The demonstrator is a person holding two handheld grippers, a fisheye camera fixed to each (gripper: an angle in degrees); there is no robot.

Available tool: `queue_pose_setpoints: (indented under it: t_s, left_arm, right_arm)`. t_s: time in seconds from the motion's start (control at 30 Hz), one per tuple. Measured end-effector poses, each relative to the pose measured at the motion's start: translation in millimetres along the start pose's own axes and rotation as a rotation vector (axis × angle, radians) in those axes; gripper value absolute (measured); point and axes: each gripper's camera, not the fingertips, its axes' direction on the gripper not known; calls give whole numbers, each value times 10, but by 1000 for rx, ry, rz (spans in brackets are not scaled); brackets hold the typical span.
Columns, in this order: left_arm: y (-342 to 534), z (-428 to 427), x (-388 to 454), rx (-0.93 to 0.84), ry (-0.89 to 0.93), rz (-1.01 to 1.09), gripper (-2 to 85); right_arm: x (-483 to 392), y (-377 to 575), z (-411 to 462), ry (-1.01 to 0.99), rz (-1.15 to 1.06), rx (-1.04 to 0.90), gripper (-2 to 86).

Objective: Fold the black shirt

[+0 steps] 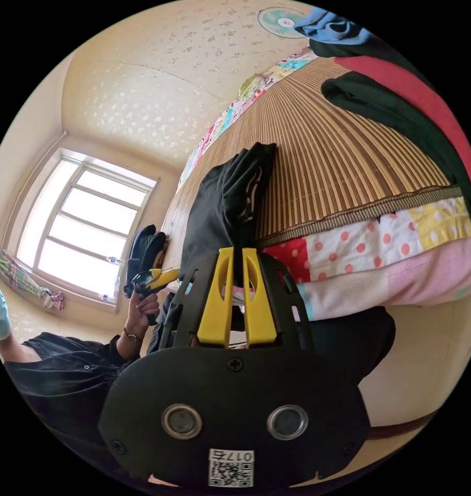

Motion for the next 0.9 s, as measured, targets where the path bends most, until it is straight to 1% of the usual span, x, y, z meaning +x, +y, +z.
queue_pose_setpoints:
  t_s: [0.07, 0.13, 0.2, 0.27, 0.33, 0.37, 0.43, 0.5, 0.53, 0.63, 0.77, 0.8, 0.83, 0.9]
  left_arm:
    - [-46, 78, -5, -16, -25, -6, 144]
    - [-76, 160, 17, -39, -77, 13, 141]
    - [-53, 164, 37, -24, -100, 34, 136]
    - [-39, 171, 17, -14, -88, 37, 134]
    - [-51, 202, -64, -10, -57, 6, 122]
    - [-58, 211, -83, -9, -53, -1, 114]
    - [-92, 253, -118, -35, -82, 5, 75]
    - [-97, 240, -108, -54, -80, 21, 52]
    - [-80, 202, -79, -57, -70, 40, 44]
    - [-11, 59, 23, -84, -69, 83, 39]
    - [146, -60, 43, -158, -58, 99, 39]
    - [206, -78, 12, -178, -53, 91, 41]
    - [256, -110, -15, -182, -47, 87, 45]
    - [304, -214, -29, -144, -64, 94, 59]
  right_arm:
    - [-17, -3, -84, -9, -6, 15, 58]
    - [-30, -5, -235, 35, 2, 47, 117]
    - [11, -48, -286, 88, 33, 32, 149]
    - [95, -117, -249, 42, 48, -17, 161]
    - [212, -184, -131, -110, 67, -58, 168]
    - [229, -190, -94, -125, 66, -64, 167]
    - [262, -180, -8, -32, 80, -59, 141]
    - [289, -156, -26, -19, 101, -43, 112]
    - [321, -145, -19, -79, 103, -72, 81]
    - [363, -22, -51, -213, 93, -95, 49]
    - [365, 159, -141, -290, 69, -135, 46]
    - [379, 193, -125, -293, 67, -177, 48]
    - [402, 212, -95, -253, 76, -224, 56]
    - [428, 223, -102, -160, 79, -233, 79]
